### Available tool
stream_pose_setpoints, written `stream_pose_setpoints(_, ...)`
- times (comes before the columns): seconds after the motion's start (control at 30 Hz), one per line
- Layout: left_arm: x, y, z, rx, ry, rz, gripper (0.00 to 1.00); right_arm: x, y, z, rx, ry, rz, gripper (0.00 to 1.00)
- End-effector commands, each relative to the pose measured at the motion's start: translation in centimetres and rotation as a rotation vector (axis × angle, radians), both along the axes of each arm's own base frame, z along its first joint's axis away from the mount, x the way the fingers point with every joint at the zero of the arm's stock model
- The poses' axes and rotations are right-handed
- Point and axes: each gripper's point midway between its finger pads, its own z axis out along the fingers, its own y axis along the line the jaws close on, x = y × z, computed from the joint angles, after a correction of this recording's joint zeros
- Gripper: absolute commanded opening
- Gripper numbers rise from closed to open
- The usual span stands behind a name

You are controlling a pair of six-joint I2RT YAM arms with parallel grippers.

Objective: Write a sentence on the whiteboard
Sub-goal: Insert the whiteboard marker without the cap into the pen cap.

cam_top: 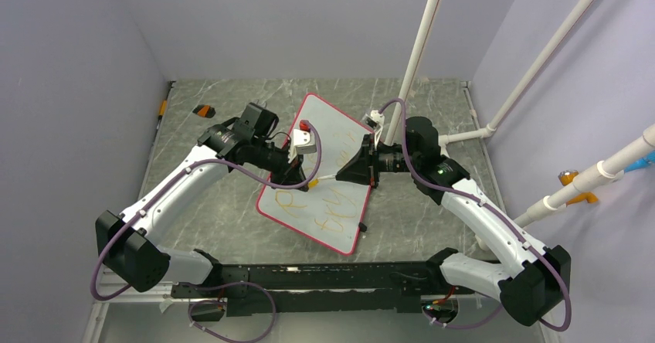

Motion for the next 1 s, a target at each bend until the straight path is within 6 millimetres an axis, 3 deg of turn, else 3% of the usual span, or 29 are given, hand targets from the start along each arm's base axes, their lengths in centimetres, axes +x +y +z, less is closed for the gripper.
stream_pose_setpoints(0.0,-0.2,-0.2,1.0,-0.031,-0.028,-0.014,0.0,0.0,0.1,1.6,0.021,-0.064,0.023,0.0)
stream_pose_setpoints(0.47,-0.5,-0.4,0.8,-0.03,-0.009,-0.027,0.0,-1.1,1.6,-0.2,-0.032,-0.009,0.121,0.0)
stream_pose_setpoints(0.77,-1.4,-0.9,0.1,-0.004,0.004,-0.061,0.0,-1.5,2.0,0.4,-0.065,-0.026,0.222,0.0)
stream_pose_setpoints(0.97,-1.9,-1.1,0.3,-0.018,0.01,-0.08,0.0,-2.7,3.6,-0.7,-0.12,-0.057,0.303,0.0)
